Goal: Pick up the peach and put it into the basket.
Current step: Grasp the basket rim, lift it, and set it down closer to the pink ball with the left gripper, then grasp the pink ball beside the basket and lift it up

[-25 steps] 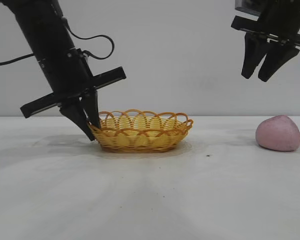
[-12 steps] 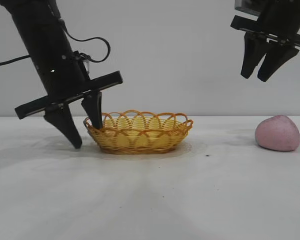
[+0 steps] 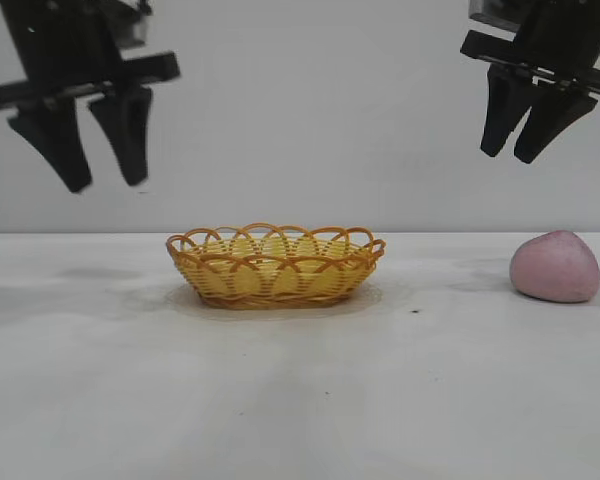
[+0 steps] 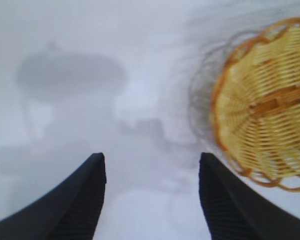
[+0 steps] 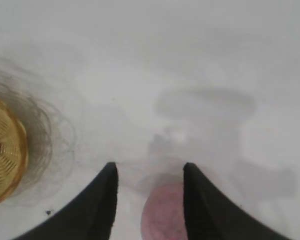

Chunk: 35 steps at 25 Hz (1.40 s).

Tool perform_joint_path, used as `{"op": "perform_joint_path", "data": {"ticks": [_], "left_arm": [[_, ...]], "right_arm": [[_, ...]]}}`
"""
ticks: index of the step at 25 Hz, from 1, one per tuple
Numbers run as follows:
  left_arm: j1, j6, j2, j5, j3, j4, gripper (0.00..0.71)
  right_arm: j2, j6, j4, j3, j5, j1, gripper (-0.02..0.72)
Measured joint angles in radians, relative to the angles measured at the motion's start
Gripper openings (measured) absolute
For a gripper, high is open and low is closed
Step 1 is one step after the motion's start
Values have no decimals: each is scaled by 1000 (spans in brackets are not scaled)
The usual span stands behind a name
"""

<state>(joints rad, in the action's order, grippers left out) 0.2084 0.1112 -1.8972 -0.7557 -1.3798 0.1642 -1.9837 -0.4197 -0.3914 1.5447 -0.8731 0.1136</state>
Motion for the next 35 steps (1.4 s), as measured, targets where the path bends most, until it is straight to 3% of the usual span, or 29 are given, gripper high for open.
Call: {"op": "perform_joint_path", "data": {"ticks": [5,8,11,15,18,21,25,32,35], "left_arm": [[-145,84,-2,-15,0,-14,366],[-200,118,25,-40,7,-30,366],[-209,127,126,-5,80,-33,366],[-209,129,353,123,327,-33,366],[-209,131,594,195,537,-46,366],[-209,131,858,198,672,-57,366],[-209,108,1179,43,742,-112,366],[-209,52,1581,-290,819,-159,366],[-209,38,1720,-374,834,-158,366]], "right_arm": [[0,0,-2,0,0,0,260],[0,-2,-4,0,0,0,260],[0,-2,-6,0,0,0,260],[0,-2,-8,0,0,0,260],[0,-2,-12,0,0,0,260],[0,-4,-24,0,2,0,260],[0,-8,-29,0,3,0,260],[0,-12,-34,0,3,0,260],[0,-12,-34,0,3,0,260]]}}
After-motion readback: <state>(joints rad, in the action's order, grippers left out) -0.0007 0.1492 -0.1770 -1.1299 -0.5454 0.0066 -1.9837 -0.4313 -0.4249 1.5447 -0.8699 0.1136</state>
